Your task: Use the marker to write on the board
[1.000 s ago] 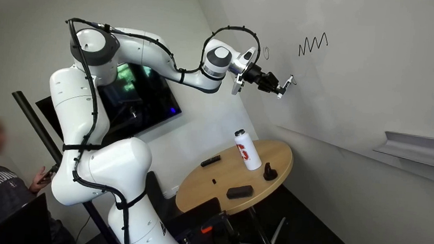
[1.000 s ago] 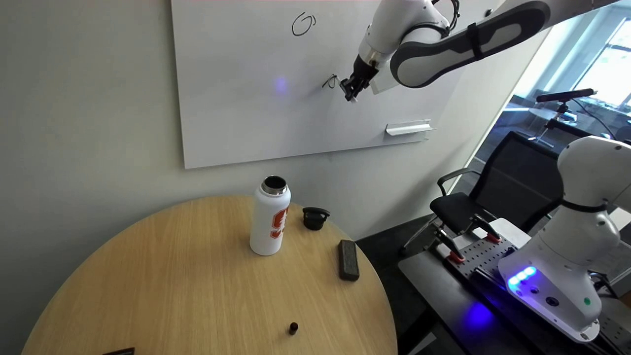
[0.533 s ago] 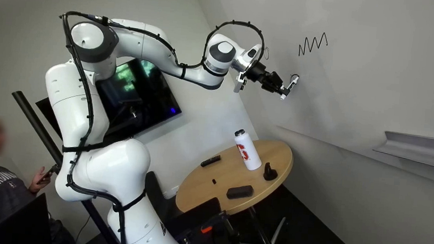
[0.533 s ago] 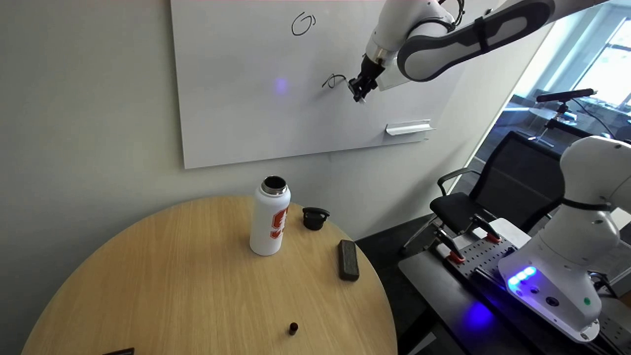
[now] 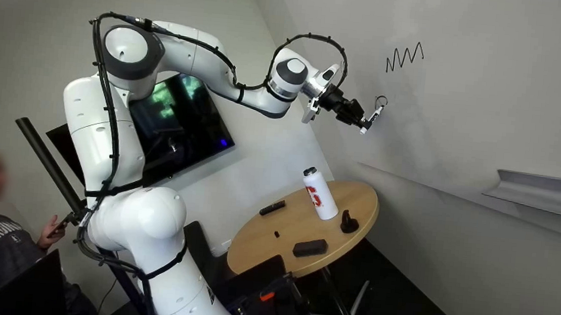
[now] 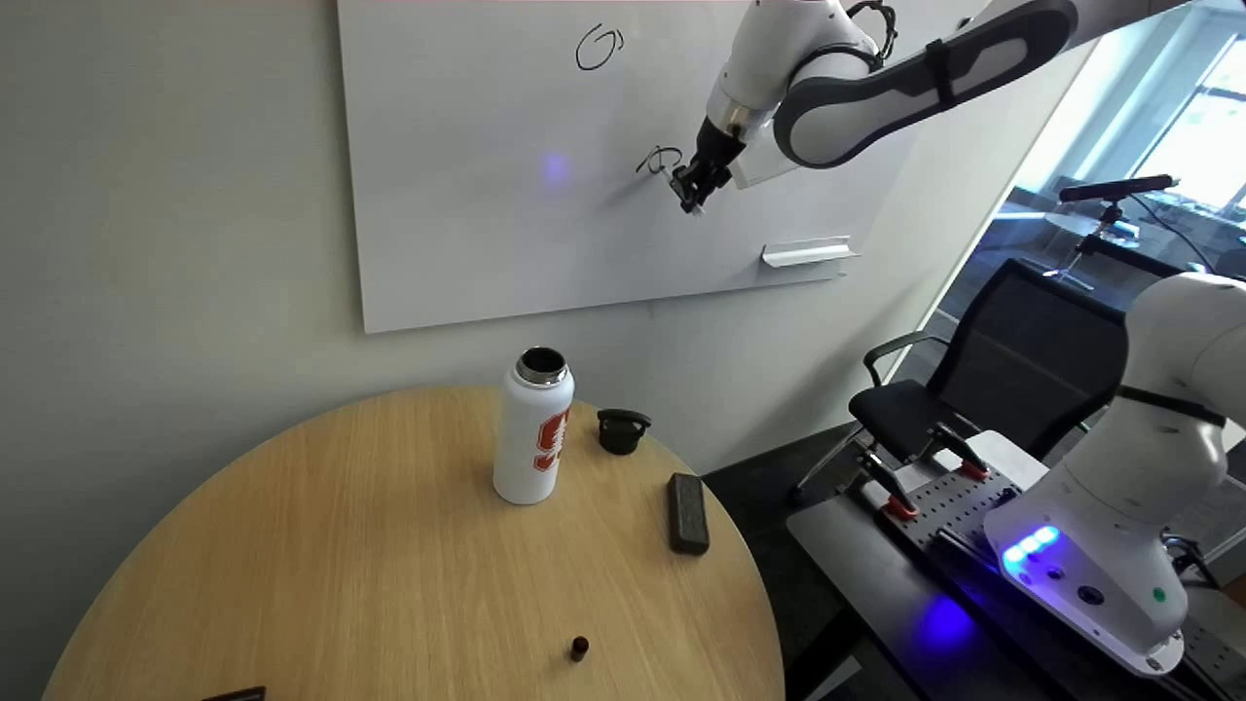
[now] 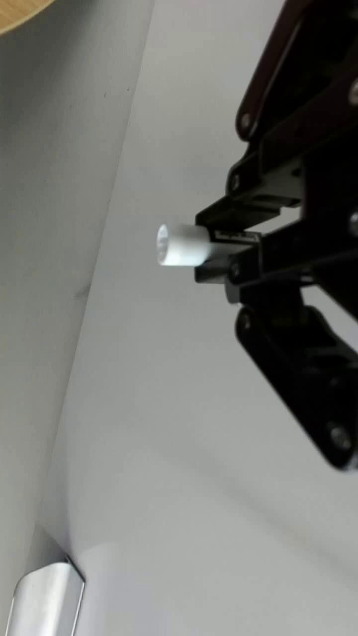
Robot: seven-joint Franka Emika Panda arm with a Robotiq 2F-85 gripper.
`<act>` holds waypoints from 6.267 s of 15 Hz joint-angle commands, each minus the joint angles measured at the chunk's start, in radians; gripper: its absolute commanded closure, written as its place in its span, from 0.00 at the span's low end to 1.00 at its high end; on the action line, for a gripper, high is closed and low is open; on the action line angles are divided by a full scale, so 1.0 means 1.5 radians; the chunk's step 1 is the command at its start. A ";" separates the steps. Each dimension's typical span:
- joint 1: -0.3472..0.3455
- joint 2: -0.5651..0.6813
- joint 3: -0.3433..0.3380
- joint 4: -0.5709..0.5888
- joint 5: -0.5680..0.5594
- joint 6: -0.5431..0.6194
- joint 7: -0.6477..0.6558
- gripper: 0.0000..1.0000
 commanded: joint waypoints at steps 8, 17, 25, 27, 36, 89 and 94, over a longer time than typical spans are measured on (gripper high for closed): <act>-0.299 -0.087 0.291 -0.014 -0.115 -0.046 0.095 0.95; -0.416 -0.079 0.383 -0.014 -0.096 -0.074 0.082 0.95; -0.412 -0.082 0.406 -0.068 -0.106 -0.033 0.097 0.95; -0.406 -0.124 0.422 -0.127 -0.115 -0.006 0.087 0.95; -0.357 -0.305 0.560 -0.407 0.058 0.198 -0.143 0.95; 0.074 0.171 0.381 -0.188 0.041 0.358 -0.250 0.00; 0.111 0.038 0.354 -0.253 0.028 0.298 -0.242 0.00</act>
